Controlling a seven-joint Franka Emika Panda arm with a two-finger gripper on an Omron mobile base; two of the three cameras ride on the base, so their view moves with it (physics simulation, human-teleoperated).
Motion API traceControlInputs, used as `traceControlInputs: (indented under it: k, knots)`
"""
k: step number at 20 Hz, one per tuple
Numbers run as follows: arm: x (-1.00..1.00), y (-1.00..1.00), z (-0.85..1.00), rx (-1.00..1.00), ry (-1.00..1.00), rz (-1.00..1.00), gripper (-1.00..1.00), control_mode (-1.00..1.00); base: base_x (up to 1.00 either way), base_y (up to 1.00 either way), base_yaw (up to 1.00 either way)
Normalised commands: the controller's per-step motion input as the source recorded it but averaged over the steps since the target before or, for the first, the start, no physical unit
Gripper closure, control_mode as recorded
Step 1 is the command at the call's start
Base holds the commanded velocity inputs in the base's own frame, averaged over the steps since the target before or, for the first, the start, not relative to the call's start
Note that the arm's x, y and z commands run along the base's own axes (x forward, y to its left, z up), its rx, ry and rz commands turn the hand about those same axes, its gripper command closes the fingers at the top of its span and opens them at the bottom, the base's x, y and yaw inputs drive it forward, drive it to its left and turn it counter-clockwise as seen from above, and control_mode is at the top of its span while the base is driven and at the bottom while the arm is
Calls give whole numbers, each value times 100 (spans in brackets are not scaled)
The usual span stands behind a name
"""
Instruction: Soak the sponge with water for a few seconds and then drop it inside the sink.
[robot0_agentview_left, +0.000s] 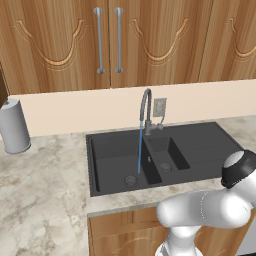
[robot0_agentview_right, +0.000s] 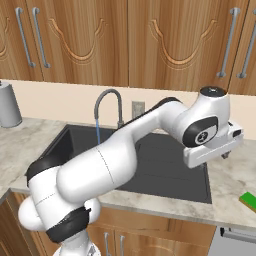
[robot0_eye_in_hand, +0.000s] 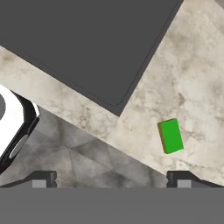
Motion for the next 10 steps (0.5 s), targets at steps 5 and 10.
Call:
traceControlInputs:
  k: [5, 10]
  knots:
    - [0, -34, -41, 9, 0, 14, -100, -100, 0, 0, 0]
    - [0, -21, -19, 4, 0, 9, -100, -100, 0, 0, 0]
